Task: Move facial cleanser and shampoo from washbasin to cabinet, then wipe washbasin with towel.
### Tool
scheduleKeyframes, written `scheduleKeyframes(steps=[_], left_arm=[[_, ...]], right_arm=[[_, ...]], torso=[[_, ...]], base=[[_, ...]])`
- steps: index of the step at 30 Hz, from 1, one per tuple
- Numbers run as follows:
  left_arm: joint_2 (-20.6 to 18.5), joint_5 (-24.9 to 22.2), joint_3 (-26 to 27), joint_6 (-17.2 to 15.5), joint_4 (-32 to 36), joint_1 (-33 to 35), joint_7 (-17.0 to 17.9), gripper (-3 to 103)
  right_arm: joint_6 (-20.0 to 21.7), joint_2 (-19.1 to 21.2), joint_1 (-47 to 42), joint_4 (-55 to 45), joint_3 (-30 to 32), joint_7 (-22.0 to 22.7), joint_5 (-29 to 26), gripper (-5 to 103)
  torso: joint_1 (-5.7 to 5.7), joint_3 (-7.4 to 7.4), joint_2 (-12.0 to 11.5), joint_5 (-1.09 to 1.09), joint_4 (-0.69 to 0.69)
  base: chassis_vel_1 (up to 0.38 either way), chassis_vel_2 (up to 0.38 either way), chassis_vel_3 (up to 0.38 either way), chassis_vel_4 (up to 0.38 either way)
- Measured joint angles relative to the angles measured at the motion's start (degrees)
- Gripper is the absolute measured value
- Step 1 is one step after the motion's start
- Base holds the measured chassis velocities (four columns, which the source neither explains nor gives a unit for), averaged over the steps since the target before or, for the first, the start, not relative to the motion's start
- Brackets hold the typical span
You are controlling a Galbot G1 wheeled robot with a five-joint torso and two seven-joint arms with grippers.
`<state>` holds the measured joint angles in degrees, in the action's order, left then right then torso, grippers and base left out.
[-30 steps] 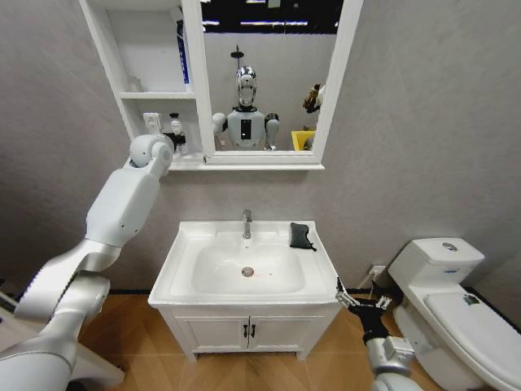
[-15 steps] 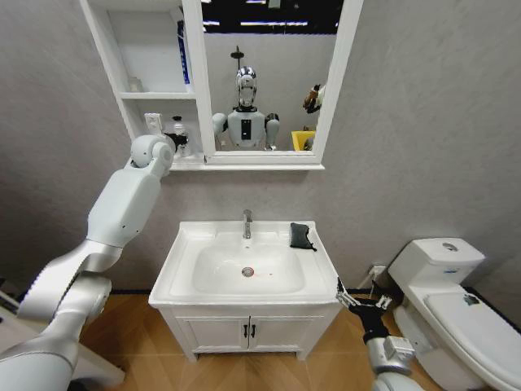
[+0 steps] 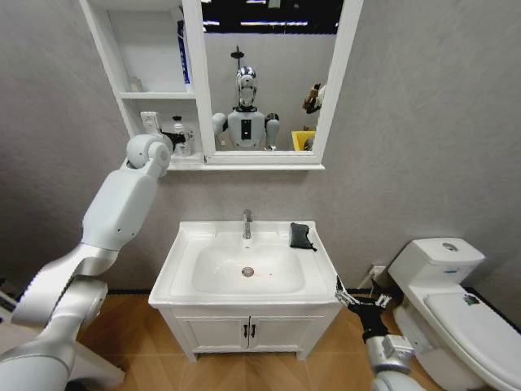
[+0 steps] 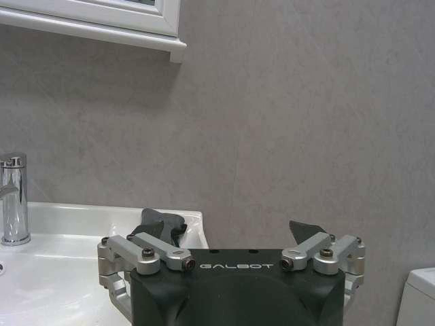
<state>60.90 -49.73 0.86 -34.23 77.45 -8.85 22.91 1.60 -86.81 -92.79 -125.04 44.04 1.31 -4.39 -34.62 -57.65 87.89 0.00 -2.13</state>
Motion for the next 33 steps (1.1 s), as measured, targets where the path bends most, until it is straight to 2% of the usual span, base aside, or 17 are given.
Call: scheduleKeyframes(steps=[7, 10, 11, 13, 16, 17, 20, 21, 22, 23, 24, 25, 26, 28, 29, 32, 33], left_arm=[[-3.5, -2.4, 3.1, -0.9, 11.5, 5.0, 2.8, 100], [-8.2, -6.4, 5.9, -2.1, 23.8, 12.9, 6.1, 100], [-8.2, -6.4, 5.9, -2.1, 23.8, 12.9, 6.1, 100], [-10.6, -6.1, 8.3, -1.4, 29.6, 18.5, 6.0, 100], [-11.6, -5.3, 11.0, -0.2, 32.8, 23.5, 6.1, 100], [-12.0, -3.4, 15.7, 0.3, 37.0, 32.1, 6.2, 100], [-10.7, 2.2, 22.1, 0.8, 43.3, 46.8, 5.4, 100], [-10.7, 2.2, 22.1, 0.8, 43.3, 46.8, 5.4, 100], [-9.0, 6.1, 25.2, 1.6, 46.3, 54.9, 4.0, 100], [-9.0, 6.1, 25.2, 1.6, 46.3, 54.9, 4.0, 100], [-5.6, 13.5, 29.6, 4.0, 50.0, 66.3, 0.0, 100], [-2.9, 19.2, 33.1, 7.1, 51.6, 73.9, -3.6, 100], [-2.9, 19.2, 33.1, 7.1, 51.6, 73.9, -3.6, 100], [1.9, 27.2, 38.2, 13.1, 52.4, 85.4, -9.3, 100], [1.9, 27.2, 38.2, 13.1, 52.4, 85.4, -9.3, 100], [9.8, 33.9, 42.7, 18.9, 53.5, 96.1, -15.9, 100], [9.8, 33.9, 42.7, 18.9, 53.5, 96.1, -15.9, 100]], right_arm=[[0.2, -0.4, 0.5, 0.0, -0.2, 0.0, 0.3, 100], [0.8, -0.2, 0.5, -0.2, -0.1, 0.3, 0.3, 100], [0.8, -0.2, 0.5, -0.2, -0.1, 0.3, 0.3, 100], [0.9, -0.2, 0.6, -0.4, 0.0, 0.4, 0.3, 100], [1.0, -0.1, 0.7, -0.5, 0.0, 0.4, 0.2, 100], [1.1, 0.2, 0.9, -0.5, 0.0, 0.4, 0.2, 100], [1.7, 0.3, 1.4, -0.6, 0.0, 0.3, 0.0, 100], [1.7, 0.3, 1.4, -0.6, 0.0, 0.3, 0.0, 100], [1.8, 0.4, 1.5, -0.6, 0.0, 0.4, -0.1, 100], [1.8, 0.4, 1.5, -0.6, 0.0, 0.4, -0.1, 100], [2.0, 0.4, 1.5, -0.7, -0.1, 0.3, -0.2, 100], [2.1, 0.5, 1.5, -0.8, -0.2, 0.3, -0.3, 100], [2.1, 0.5, 1.5, -0.8, -0.2, 0.3, -0.3, 100], [2.1, 0.6, 1.4, -1.0, -0.6, -0.1, -0.4, 100], [2.1, 0.6, 1.4, -1.0, -0.6, -0.1, -0.4, 100], [2.1, 0.5, 1.6, -1.3, -1.4, -0.8, -0.4, 100], [2.1, 0.5, 1.6, -1.3, -1.4, -0.8, -0.4, 100]], torso=[[-0.01, 0.0, 0.0, 0.0, 0.0], [-0.01, 0.0, 0.0, -0.01, -0.01], [-0.01, 0.0, 0.0, -0.01, -0.01], [0.0, 0.01, 0.0, 0.0, -0.01], [0.01, 0.01, 0.0, 0.01, 0.0], [0.0, 0.0, 0.0, -0.01, 0.01], [-0.01, 0.0, 0.0, -0.02, -0.01], [-0.01, 0.0, 0.0, -0.02, -0.01], [-0.01, 0.0, 0.0, -0.03, 0.01], [-0.01, 0.0, 0.0, -0.03, 0.01], [-0.01, 0.0, 0.0, -0.03, -0.01], [0.0, 0.01, 0.0, -0.01, -0.02], [0.0, 0.01, 0.0, -0.01, -0.02], [0.01, 0.01, 0.0, -0.01, -0.03], [0.01, 0.01, 0.0, -0.01, -0.03], [0.01, 0.01, 0.0, 0.01, 0.0], [0.01, 0.01, 0.0, 0.01, 0.0]], base=[[0.0, 0.0, 0.0, 0.0], [0.0, 0.0, 0.0, 0.0], [0.0, 0.0, 0.0, 0.0], [0.0, 0.0, 0.0, 0.0], [0.0, 0.0, 0.0, 0.0], [0.0, 0.0, 0.0, 0.0], [0.0, 0.0, 0.0, 0.0], [0.0, 0.0, 0.0, 0.0], [0.0, 0.0, 0.0, 0.0], [0.0, 0.0, 0.0, 0.0], [0.0, 0.0, 0.0, 0.0], [0.0, 0.0, 0.0, 0.0], [0.0, 0.0, 0.0, 0.0], [0.0, 0.0, 0.0, 0.0], [0.0, 0.0, 0.0, 0.0], [0.0, 0.0, 0.0, 0.0], [0.0, 0.0, 0.0, 0.0]])
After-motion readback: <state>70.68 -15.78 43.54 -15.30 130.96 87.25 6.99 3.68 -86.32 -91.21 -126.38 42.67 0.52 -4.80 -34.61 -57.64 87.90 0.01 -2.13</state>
